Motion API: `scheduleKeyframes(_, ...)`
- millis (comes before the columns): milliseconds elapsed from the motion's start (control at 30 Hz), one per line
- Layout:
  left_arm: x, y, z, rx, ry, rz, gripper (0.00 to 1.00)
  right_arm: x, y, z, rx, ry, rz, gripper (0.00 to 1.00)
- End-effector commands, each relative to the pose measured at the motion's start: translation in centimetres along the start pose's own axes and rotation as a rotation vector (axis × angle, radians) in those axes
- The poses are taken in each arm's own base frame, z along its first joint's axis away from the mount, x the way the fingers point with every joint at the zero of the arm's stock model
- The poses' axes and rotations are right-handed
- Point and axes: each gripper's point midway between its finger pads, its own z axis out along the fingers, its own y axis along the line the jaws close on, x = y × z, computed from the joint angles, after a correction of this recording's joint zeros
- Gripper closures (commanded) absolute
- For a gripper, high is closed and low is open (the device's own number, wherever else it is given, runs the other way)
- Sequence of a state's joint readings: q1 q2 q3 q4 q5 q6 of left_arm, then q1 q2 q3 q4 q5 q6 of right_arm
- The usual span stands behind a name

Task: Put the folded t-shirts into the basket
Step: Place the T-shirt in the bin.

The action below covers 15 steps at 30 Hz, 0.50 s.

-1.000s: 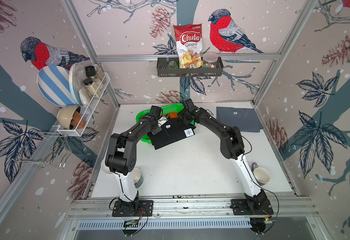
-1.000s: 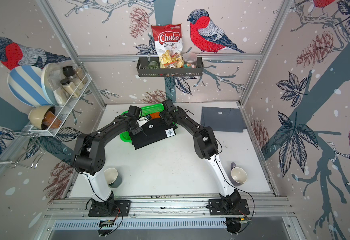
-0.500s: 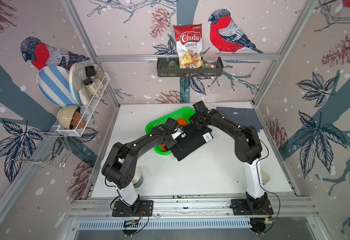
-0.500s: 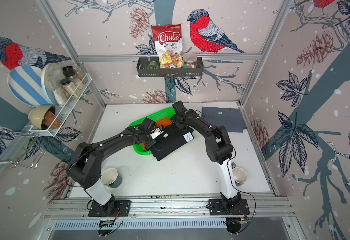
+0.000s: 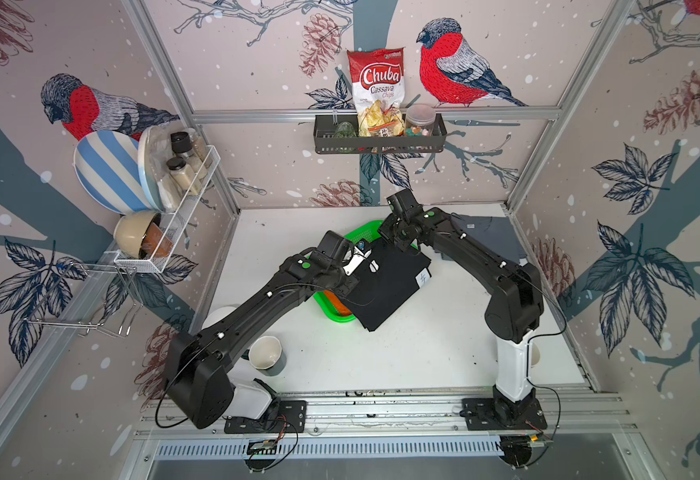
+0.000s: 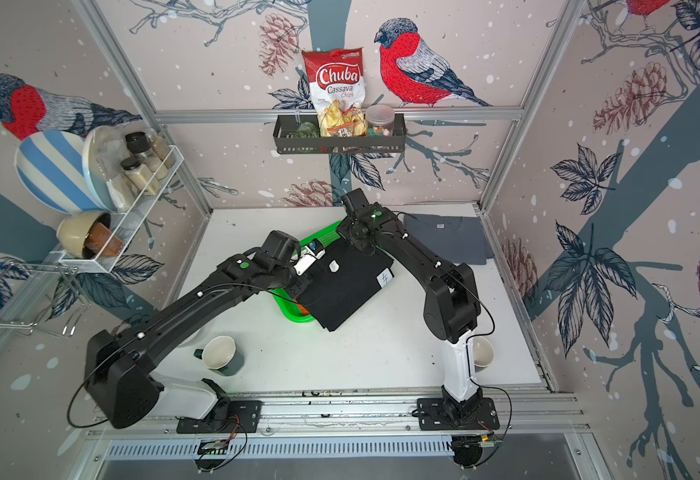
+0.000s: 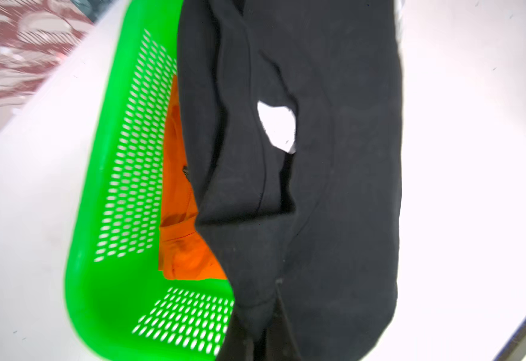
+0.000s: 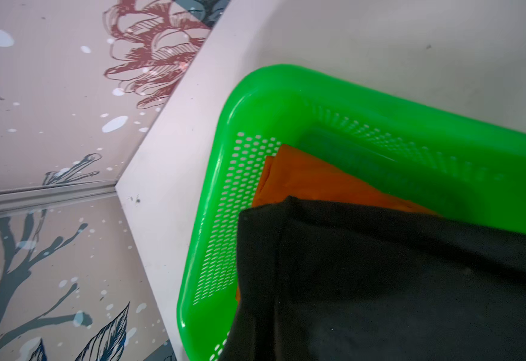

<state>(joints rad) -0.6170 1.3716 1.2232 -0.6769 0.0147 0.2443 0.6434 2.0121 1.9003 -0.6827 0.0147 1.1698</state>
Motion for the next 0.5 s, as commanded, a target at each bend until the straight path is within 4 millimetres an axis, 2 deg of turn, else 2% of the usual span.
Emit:
scheduleKeyframes(0, 1.8, 0.3, -1.6, -0.028, 0.031, -0.002, 1.00, -0.7, -0.1, -0.1, 0.017, -0.051, -0.006, 1.00)
scheduleKeyframes(133, 2.0, 3.4, -2.5, -0.149, -0.071, -0.071, 1.00, -1.0, -0.1, 1.8, 0.025, -0.067, 0.006, 1.00)
scheduleKeyframes(233, 2.7, 5.6, -1.5, -0.202, -0.085, -0.097, 1.00, -0.6, -1.3, 4.2, 0.080, -0.054, 0.007, 1.00)
scheduleKeyframes(333, 3.7, 6.6, 1.3, -0.207, 0.016, -0.053, 1.00, -0.2, -2.6, 6.0, 0.120, -0.045, 0.005, 1.00)
scheduleKeyframes(467, 4.3, 7.5, 5.0, -0.194, 0.097, -0.033, 1.00, -0.1, -3.0, 6.4, 0.132, -0.040, 0.008, 1.00)
